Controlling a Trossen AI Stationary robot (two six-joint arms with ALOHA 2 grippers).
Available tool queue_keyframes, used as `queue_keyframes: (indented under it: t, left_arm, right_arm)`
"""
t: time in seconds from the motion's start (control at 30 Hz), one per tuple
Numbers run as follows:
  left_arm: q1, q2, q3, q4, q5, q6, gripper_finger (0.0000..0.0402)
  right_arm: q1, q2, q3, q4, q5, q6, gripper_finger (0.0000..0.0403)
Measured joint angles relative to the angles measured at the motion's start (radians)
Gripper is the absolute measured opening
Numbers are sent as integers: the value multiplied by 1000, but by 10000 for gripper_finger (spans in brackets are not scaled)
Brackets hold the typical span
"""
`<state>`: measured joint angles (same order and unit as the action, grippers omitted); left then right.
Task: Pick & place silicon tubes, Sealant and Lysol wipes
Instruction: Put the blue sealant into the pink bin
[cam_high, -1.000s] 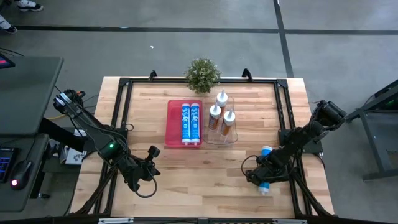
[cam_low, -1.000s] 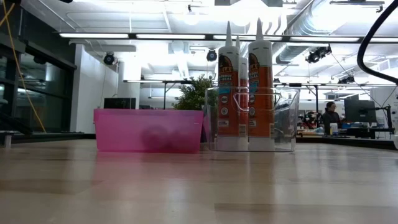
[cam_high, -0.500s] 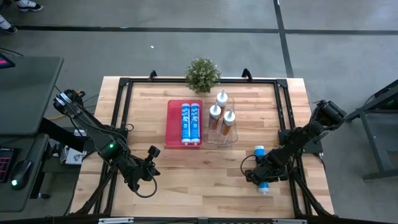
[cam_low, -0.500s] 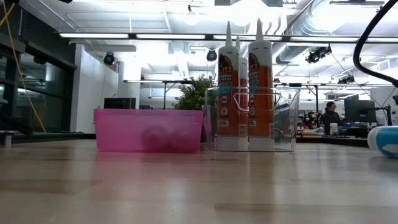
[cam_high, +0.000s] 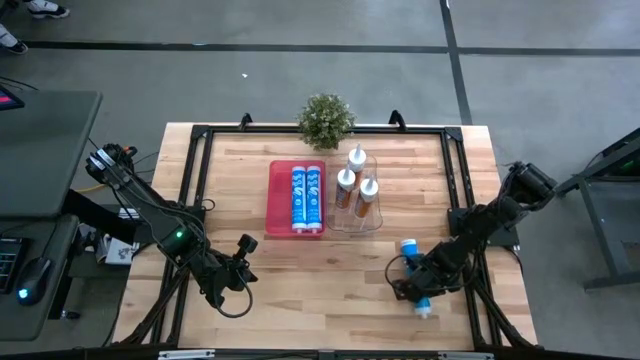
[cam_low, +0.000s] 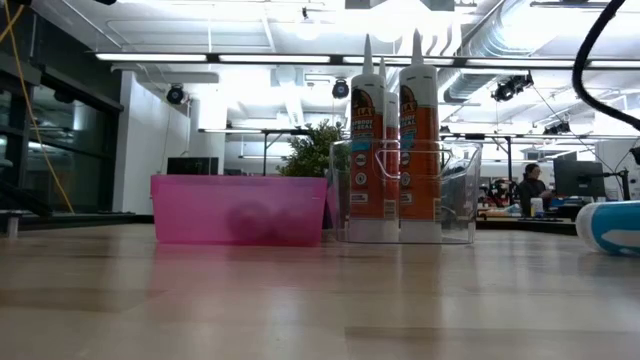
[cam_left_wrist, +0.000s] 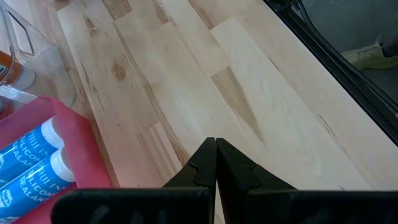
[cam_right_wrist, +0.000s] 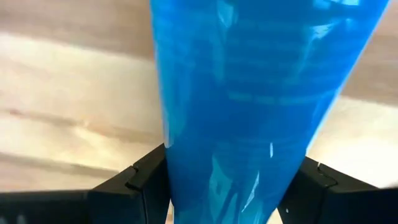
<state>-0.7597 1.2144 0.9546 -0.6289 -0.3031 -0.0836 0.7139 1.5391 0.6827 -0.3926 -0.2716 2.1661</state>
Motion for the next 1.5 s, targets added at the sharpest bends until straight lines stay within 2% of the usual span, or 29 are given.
queue_keyframes:
  t: [0.3,0.5,0.7,1.07,1.27,1.5]
  left_arm:
    - [0,0,0,0,0,0,0]
    - [0,0,0,0,-1,0,0]
    - [0,0,0,1,-1,0,0]
    - [0,0,0,2,-2,4,0]
    - [0,0,0,8,-8,159,0]
    - [1,1,0,51,-31,345,0]
  right_arm:
    - [63,7,1,129,-16,32,214]
    - [68,86,69,165,-14,-2,214]
    - [68,195,192,168,47,-47,214]
    - [54,357,489,64,163,-129,213]
    - [22,406,627,42,183,-229,213]
    - [-15,408,736,8,292,-315,213]
